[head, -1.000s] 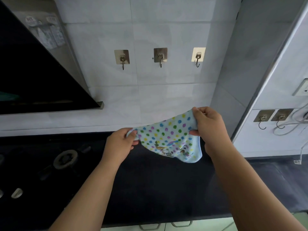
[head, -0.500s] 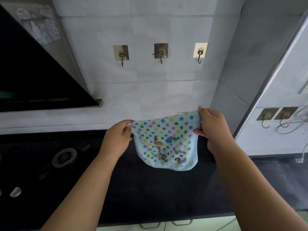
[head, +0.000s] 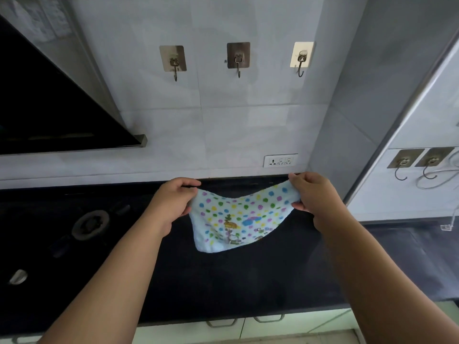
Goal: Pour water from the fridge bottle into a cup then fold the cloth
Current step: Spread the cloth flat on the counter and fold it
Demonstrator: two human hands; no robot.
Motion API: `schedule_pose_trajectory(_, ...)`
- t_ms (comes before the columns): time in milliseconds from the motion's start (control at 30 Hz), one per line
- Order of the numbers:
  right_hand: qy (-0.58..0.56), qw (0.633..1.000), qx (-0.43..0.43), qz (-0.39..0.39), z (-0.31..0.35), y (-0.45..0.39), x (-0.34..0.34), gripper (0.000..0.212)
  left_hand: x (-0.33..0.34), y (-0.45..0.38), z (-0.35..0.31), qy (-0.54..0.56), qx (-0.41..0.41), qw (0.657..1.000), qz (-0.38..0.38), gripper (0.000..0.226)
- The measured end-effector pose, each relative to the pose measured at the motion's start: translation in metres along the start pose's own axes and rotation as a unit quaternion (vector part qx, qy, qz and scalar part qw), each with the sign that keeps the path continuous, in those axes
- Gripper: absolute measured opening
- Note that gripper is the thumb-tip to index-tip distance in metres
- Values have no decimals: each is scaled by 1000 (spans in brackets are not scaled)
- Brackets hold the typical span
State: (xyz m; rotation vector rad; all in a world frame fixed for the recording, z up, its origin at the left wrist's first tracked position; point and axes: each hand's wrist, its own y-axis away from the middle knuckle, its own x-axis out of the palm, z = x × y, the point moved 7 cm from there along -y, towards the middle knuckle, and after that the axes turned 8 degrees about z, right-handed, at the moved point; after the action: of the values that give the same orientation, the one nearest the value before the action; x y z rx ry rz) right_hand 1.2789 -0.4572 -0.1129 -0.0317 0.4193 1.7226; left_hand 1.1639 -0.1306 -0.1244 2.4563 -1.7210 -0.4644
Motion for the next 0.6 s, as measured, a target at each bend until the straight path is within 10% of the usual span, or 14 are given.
schedule_pose_trajectory(433,-47,993,-96,-49,-18,-38,18,38,3,-17,5,26,159,981,-103,11)
schedule_pose_trajectory(600,113,993,12,1,-146,-32,47,33,25,4,163,-85,4,992,-89,22)
